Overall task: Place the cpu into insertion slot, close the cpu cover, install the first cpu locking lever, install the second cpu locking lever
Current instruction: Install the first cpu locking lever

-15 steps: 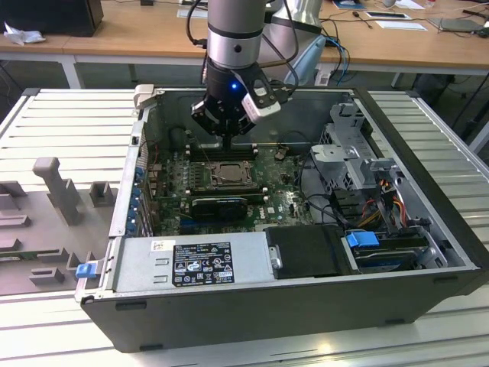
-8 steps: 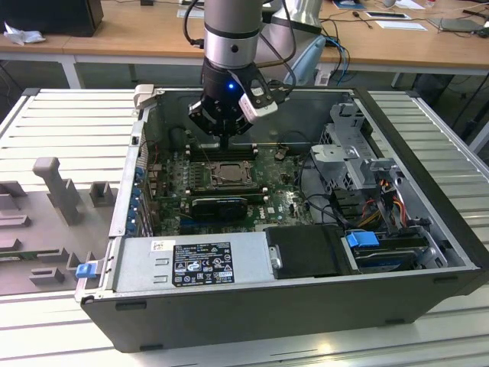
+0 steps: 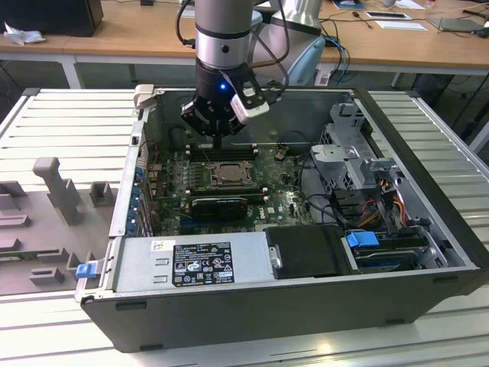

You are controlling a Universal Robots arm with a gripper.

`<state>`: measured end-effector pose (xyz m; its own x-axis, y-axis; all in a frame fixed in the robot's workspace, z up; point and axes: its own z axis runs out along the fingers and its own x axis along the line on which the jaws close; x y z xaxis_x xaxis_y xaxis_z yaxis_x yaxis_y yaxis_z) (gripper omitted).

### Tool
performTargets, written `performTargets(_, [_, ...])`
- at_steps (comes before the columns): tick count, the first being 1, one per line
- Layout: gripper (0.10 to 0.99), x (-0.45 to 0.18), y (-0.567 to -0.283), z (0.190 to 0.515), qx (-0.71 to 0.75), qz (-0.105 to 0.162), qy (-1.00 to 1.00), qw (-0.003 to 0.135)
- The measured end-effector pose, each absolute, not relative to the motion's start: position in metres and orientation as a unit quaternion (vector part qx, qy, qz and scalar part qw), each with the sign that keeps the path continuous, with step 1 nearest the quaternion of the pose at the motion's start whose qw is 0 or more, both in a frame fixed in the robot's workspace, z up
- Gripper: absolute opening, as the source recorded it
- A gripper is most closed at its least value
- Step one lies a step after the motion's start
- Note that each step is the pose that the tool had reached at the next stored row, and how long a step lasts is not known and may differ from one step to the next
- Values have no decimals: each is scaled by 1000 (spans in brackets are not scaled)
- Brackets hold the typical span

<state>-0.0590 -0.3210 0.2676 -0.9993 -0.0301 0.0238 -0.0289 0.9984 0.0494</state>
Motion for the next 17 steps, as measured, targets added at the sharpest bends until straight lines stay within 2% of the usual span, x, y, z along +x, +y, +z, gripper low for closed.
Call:
performTargets(11, [106,-78,-321,266,15,-28,-999,12])
performTargets(17, [106,-99,-321,263,15,-31,-999,5])
